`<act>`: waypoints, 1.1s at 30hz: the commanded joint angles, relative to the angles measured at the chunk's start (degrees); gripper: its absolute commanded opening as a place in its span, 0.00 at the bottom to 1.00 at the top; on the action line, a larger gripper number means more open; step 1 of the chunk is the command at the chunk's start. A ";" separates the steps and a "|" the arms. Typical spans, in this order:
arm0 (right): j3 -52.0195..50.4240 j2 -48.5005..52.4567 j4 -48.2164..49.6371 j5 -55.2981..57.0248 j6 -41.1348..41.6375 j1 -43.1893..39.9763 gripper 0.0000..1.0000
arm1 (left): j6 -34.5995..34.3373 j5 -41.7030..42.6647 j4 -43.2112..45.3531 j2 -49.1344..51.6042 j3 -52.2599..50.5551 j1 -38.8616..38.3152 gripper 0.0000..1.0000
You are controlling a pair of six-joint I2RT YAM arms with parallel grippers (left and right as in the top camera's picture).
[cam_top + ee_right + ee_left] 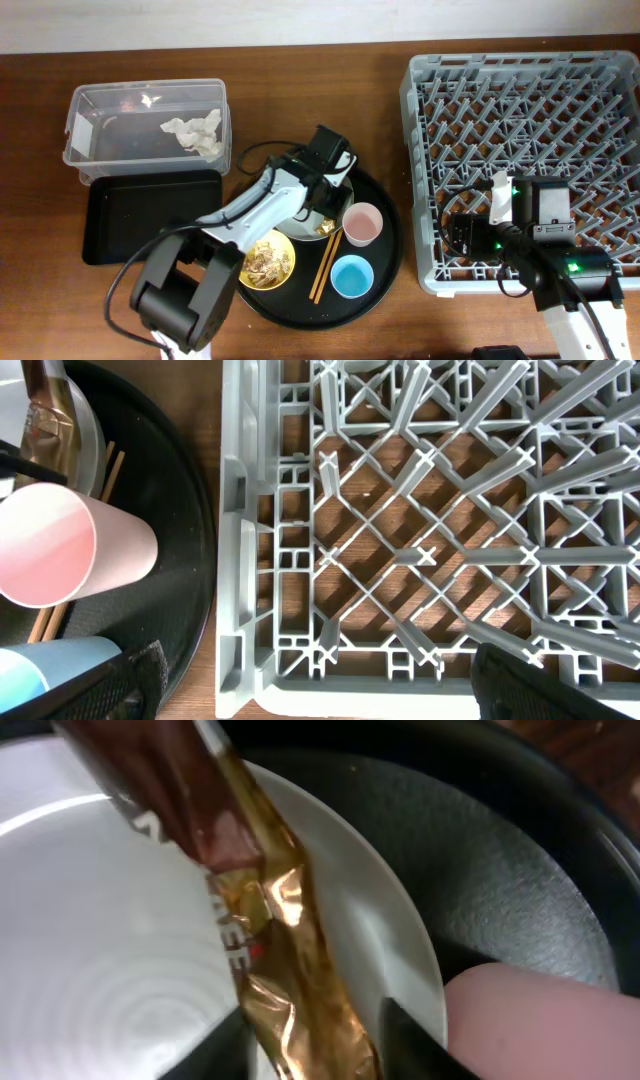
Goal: Sort waste into correct bins and load items into the dishwasher rack
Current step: 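Grasp the gold wrapper on the plate with the left gripper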
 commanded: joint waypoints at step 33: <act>1.25 0.09 -0.39 -0.35 0.42 0.28 0.98 | -1.70 -6.88 -13.11 -15.23 5.92 23.85 0.57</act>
